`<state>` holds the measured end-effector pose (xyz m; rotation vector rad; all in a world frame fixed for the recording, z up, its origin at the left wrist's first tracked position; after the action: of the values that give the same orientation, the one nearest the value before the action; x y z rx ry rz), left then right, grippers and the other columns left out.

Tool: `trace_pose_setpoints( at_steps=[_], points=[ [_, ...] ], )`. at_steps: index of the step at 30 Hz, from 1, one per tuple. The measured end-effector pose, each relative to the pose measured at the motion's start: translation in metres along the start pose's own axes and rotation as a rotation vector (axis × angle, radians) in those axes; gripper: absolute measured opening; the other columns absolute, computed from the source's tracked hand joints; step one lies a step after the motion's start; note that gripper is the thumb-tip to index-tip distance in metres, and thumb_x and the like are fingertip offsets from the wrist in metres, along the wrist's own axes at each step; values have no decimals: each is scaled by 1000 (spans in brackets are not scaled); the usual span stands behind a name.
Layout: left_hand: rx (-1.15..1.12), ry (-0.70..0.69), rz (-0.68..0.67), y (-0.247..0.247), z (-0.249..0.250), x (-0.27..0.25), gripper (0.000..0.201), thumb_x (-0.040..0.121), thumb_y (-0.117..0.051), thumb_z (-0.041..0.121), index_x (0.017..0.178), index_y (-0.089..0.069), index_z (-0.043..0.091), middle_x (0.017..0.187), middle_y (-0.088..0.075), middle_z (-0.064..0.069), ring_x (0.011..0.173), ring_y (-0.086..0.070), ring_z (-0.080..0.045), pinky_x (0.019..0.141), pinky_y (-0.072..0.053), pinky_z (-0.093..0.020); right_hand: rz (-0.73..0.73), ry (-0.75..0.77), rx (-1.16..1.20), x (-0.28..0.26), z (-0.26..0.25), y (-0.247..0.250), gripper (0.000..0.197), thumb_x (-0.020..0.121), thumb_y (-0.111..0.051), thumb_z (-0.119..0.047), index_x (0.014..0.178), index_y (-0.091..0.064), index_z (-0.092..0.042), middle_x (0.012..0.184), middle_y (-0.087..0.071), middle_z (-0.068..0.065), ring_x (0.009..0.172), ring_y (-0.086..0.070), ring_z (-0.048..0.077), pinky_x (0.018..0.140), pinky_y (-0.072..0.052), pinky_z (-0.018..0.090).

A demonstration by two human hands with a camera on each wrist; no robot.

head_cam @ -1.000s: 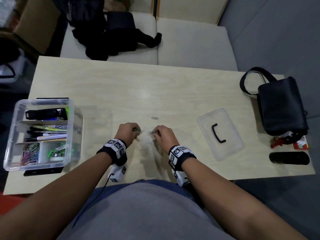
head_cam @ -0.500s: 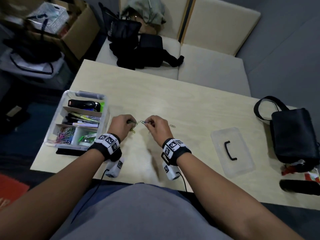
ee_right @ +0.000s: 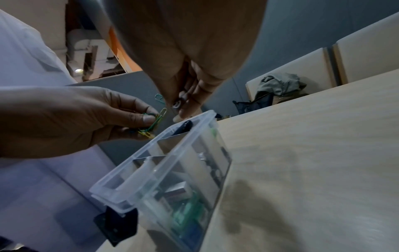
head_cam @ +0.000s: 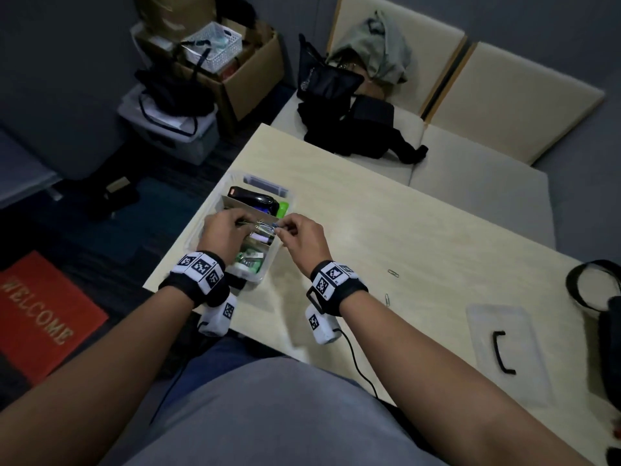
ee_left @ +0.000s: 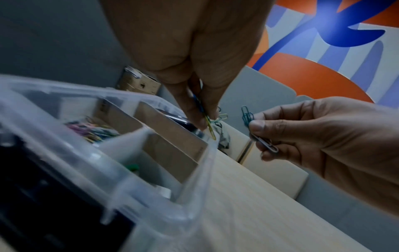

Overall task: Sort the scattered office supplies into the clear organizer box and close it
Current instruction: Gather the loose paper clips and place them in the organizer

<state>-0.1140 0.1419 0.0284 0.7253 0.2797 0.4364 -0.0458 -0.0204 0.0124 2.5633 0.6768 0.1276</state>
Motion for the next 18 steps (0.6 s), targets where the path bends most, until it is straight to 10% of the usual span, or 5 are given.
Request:
trace_pose_setpoints(
  at_steps=[5, 18],
  points=[
    [-11, 105, 43, 31, -49, 6, 7, 85, -69, 9, 86, -74, 14, 72, -70, -10, 62, -67, -24, 70, -59, -33, -33, 19, -8, 10, -17, -28, 6, 88, -67, -9, 93, -70, -9, 83, -67, -1, 71, -59, 7, 67, -45, 8],
    [307, -8, -169, 22, -66, 8, 14, 88, -66, 11, 99, -74, 10, 96, -72, -12, 90, -65, -31, 76, -53, -35, -67, -24, -56, 21, -22, -55, 7, 90, -67, -11, 96, -70, -10, 86, -69, 0, 76, -63, 10, 70, -52, 19]
  ],
)
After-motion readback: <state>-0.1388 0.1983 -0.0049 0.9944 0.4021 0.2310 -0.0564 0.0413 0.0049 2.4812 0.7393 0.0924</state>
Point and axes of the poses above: each hand's wrist, its own x-axis towards the middle knuckle, its own y-axis out of the back of the hand, z = x × y, the point moved 4 cm from there along x, towards the middle knuckle
